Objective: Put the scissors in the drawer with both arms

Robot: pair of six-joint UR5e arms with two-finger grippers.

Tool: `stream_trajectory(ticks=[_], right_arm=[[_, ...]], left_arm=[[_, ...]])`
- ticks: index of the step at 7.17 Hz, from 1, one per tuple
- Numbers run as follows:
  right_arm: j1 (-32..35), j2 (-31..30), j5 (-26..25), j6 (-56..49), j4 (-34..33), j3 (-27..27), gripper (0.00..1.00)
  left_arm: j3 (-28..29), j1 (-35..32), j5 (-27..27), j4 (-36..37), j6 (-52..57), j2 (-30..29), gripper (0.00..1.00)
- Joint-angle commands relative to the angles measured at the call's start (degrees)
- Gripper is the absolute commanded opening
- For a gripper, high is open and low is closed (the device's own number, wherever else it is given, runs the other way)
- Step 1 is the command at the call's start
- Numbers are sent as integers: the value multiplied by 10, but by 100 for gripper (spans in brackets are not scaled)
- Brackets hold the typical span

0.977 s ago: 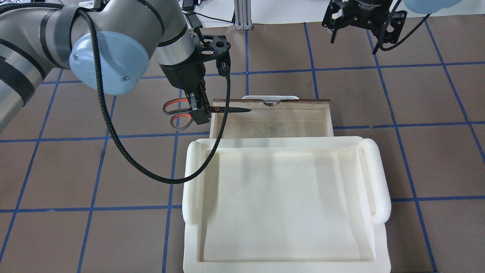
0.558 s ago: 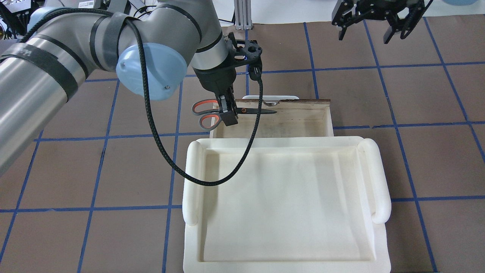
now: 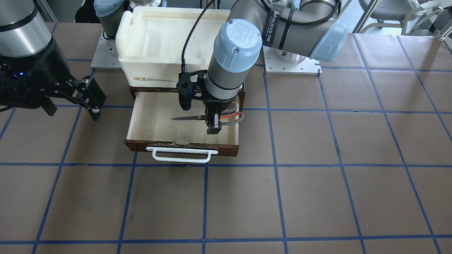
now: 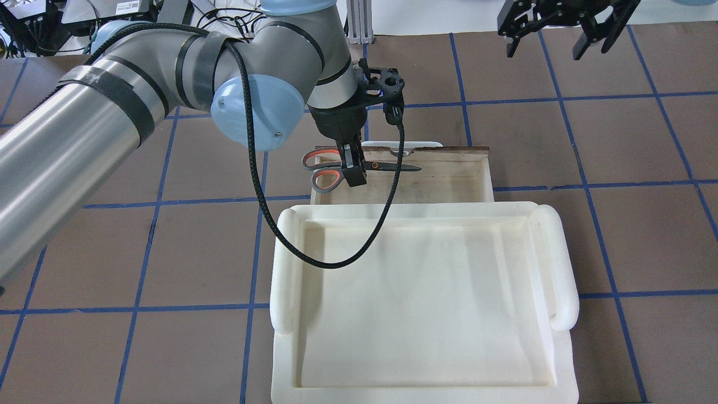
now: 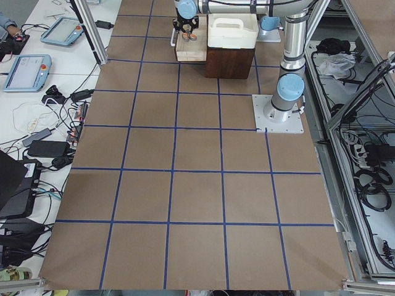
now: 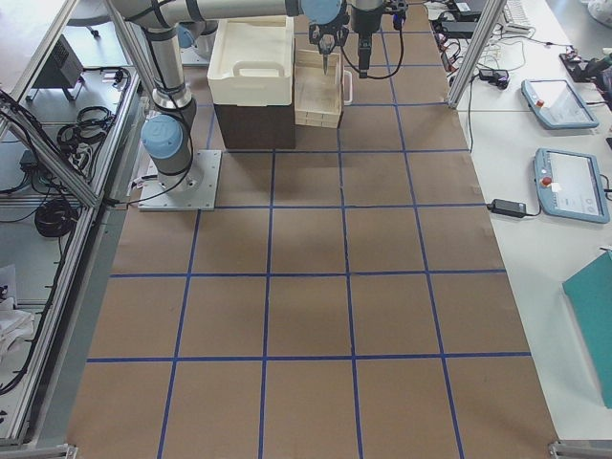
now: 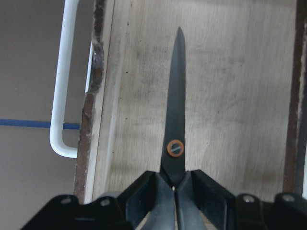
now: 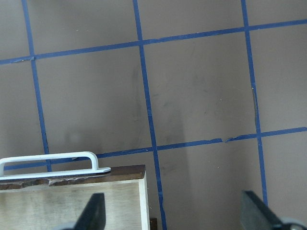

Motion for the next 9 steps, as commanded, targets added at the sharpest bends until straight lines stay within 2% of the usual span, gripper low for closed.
stream_trajectory(ticks=[1, 4, 9], right_arm=[[1, -7, 4, -3, 0, 0, 100], [0, -21, -5, -61, 3, 14, 100], [0, -38, -5, -59, 13, 39, 100]], left_arm=[[0, -12, 0, 6, -4, -11, 0], [-9, -28, 2, 6, -10, -15, 0], [-23, -33, 2, 8, -4, -19, 0]])
